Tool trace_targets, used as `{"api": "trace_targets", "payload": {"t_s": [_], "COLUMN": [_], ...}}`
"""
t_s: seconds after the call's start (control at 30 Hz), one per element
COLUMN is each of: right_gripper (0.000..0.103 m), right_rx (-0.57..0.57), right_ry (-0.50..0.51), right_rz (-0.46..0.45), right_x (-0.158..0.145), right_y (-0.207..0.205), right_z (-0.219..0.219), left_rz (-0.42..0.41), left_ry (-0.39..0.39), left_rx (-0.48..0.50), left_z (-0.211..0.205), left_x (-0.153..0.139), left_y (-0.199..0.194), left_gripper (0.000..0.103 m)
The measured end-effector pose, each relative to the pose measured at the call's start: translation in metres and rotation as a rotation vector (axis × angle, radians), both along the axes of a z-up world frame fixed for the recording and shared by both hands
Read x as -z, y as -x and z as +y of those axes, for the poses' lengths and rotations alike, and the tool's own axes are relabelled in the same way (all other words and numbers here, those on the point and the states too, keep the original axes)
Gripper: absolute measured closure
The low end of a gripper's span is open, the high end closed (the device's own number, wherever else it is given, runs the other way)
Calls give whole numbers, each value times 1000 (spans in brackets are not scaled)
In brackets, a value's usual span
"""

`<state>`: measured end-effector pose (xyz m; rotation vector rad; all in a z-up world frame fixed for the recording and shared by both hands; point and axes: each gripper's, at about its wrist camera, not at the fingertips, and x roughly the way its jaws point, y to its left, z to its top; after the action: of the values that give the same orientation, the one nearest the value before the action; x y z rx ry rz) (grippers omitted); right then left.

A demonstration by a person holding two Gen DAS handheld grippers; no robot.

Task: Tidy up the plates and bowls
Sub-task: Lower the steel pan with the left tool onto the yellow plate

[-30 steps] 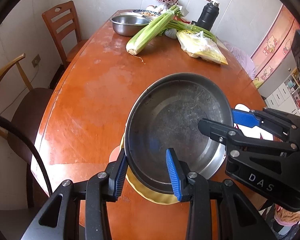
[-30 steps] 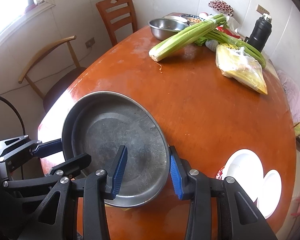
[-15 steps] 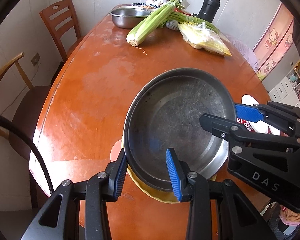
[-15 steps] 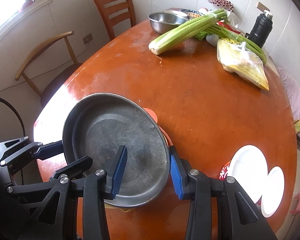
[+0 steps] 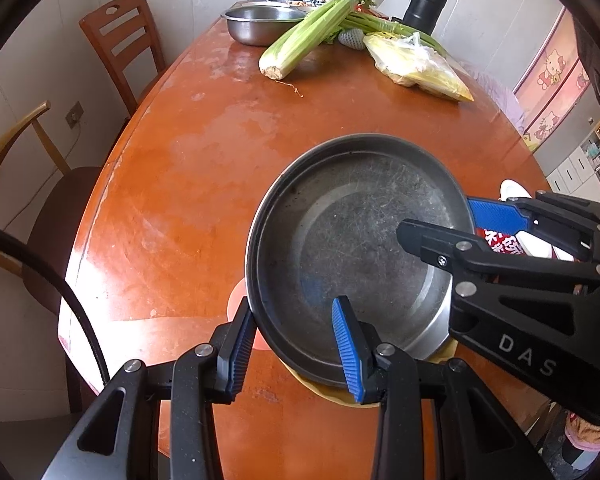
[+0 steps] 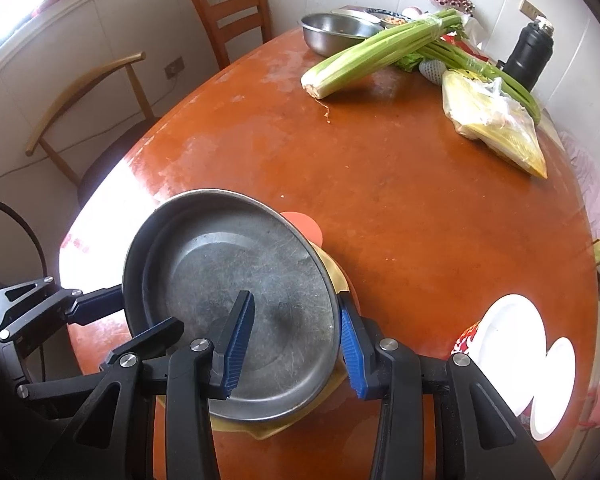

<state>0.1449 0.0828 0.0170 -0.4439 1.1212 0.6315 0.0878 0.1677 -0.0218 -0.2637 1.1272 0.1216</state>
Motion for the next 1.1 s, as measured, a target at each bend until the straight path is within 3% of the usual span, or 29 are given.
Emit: {"api": "trace_targets", "payload": {"t_s": [1.1], "right_gripper": [58], "right_rx": [29], "right_ry": [12], "right_rz": [59], "right_x": [23], "right_y": [-8], "right_z": [-5], "left_rz": [10], "left_ry": [-37], "left_rx": [23], "left_z": [-7], "left_x": [7], "left_y": [-2], "left_gripper": [64]}}
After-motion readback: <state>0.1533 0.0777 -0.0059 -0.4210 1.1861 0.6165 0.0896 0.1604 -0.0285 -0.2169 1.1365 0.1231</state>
